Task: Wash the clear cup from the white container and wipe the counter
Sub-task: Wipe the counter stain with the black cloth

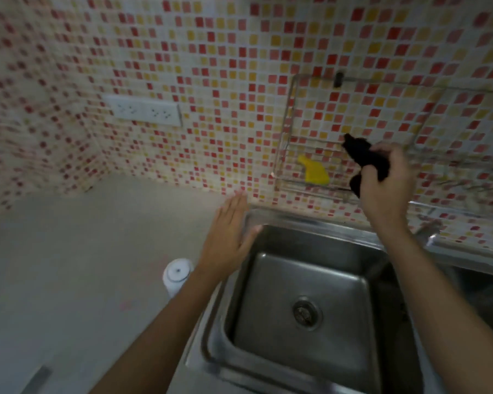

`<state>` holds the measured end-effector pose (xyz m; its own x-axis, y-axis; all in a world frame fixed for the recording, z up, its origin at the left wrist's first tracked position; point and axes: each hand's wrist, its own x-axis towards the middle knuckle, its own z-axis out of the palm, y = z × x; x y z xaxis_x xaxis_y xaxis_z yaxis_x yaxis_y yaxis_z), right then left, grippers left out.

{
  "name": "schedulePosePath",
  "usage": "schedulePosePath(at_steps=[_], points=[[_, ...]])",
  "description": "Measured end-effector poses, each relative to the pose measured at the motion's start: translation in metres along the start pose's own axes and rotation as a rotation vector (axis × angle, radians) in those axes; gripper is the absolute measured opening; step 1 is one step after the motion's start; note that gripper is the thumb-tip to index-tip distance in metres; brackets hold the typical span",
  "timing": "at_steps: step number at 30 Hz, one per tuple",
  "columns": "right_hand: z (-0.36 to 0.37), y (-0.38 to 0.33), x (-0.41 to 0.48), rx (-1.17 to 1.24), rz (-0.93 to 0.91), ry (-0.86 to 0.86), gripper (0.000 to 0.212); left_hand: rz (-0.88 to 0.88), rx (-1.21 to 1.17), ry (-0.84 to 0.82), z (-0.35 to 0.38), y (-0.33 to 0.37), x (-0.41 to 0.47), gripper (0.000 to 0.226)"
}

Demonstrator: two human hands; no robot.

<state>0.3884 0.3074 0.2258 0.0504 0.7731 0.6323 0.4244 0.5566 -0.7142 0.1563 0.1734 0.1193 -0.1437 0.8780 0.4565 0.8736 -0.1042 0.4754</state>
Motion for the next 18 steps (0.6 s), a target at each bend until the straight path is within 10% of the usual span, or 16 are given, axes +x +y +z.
schedulePosePath(at_steps=[18], points=[[0.254,0.008,-0.251,-0.268,0.224,-0.936,0.042,-0.524,-0.597,-0.162,-0.002,-0.165,-0.147,0.092]])
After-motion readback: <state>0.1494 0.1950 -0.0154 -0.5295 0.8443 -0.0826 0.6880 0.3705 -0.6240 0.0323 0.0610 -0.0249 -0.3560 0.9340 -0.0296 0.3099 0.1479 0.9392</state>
